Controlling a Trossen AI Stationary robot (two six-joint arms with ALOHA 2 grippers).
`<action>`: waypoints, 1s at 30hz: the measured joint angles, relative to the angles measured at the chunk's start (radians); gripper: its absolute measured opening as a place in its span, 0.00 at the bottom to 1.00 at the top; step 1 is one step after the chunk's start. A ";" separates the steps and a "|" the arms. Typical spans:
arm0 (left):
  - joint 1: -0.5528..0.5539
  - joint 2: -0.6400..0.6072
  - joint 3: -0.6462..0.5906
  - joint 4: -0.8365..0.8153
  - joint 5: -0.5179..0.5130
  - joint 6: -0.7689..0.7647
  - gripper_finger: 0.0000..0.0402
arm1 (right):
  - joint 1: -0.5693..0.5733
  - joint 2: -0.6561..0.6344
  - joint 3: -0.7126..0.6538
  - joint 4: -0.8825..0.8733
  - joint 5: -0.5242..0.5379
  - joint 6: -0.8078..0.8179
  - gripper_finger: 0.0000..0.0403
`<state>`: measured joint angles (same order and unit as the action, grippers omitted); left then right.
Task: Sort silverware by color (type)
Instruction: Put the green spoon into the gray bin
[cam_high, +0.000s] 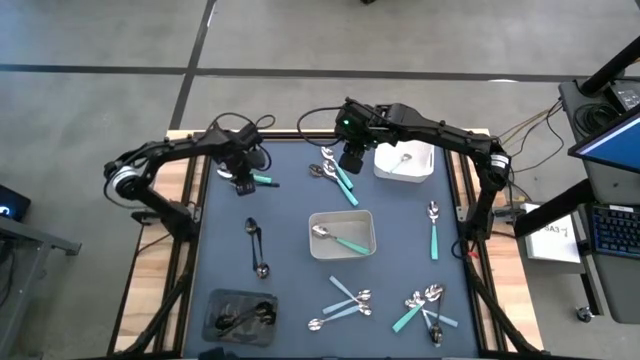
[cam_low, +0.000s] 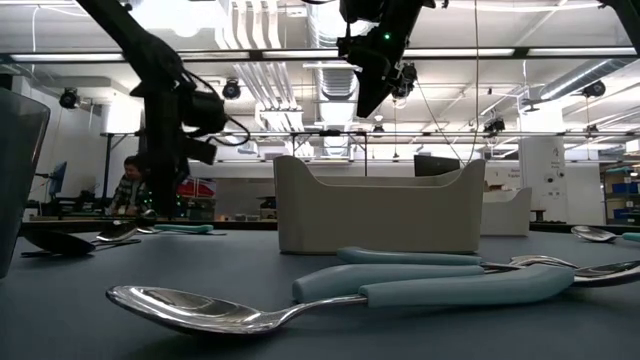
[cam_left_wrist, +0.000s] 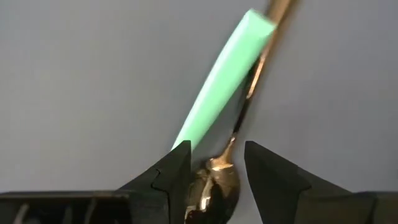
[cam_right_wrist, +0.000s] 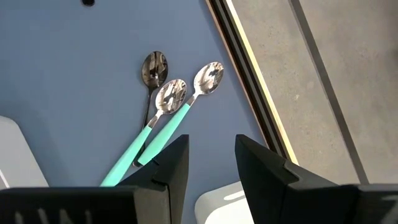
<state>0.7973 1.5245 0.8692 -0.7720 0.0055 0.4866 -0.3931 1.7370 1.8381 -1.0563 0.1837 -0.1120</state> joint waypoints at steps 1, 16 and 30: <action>0.004 0.011 0.000 -0.003 -0.002 0.002 0.33 | 0.000 0.000 0.000 0.000 0.000 0.000 0.31; 0.009 0.144 0.036 0.061 -0.101 0.006 0.33 | 0.000 0.000 0.000 0.000 0.000 0.000 0.31; 0.019 0.163 0.085 0.021 -0.079 -0.147 0.06 | 0.000 0.000 0.000 0.000 0.000 0.000 0.31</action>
<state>0.8167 1.6875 0.9546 -0.7513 -0.0734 0.3398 -0.3935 1.7370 1.8381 -1.0561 0.1837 -0.1120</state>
